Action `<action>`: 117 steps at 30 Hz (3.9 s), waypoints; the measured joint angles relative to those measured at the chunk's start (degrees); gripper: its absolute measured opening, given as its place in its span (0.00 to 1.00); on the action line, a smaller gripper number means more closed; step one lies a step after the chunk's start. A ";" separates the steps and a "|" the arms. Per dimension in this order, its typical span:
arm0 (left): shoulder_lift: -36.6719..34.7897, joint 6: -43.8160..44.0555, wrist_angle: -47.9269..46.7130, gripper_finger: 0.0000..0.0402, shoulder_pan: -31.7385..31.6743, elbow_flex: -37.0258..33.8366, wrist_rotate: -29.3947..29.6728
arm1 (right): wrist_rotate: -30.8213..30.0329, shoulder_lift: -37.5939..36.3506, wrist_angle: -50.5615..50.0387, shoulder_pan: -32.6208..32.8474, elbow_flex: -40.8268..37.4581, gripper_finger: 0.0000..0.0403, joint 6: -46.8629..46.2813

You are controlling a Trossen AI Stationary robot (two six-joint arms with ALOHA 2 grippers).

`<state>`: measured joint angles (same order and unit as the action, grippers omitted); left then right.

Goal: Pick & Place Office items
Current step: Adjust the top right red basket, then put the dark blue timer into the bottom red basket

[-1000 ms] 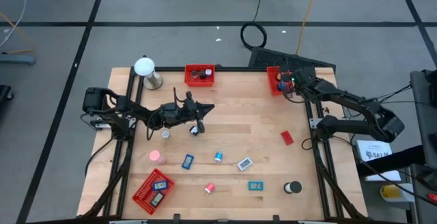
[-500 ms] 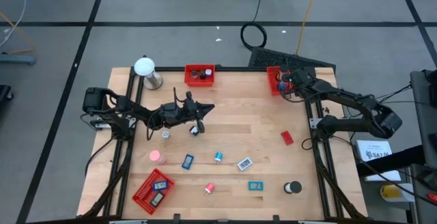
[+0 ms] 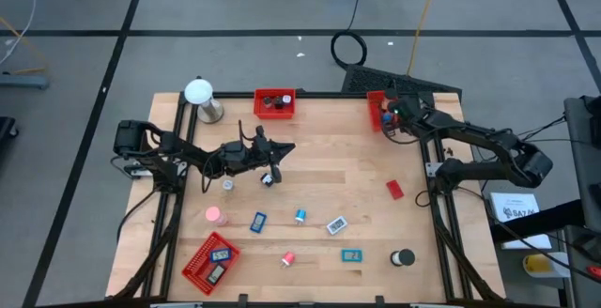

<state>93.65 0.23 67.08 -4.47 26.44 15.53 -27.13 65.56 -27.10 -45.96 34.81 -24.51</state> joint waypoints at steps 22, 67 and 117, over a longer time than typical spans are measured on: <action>-0.02 0.00 0.01 0.06 -0.02 -0.02 0.00 | -1.07 3.47 4.32 3.51 -0.02 0.02 0.79; -12.51 36.75 -99.09 0.14 3.39 26.97 -5.06 | 4.95 -10.88 34.22 38.18 -14.40 0.00 10.25; 0.22 84.30 -105.00 0.77 27.23 31.42 -16.00 | 11.10 -10.88 52.40 38.21 -19.65 0.00 17.11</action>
<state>93.87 84.53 -37.91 22.76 57.86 -0.47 -16.03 54.68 25.30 -7.75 15.16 -7.41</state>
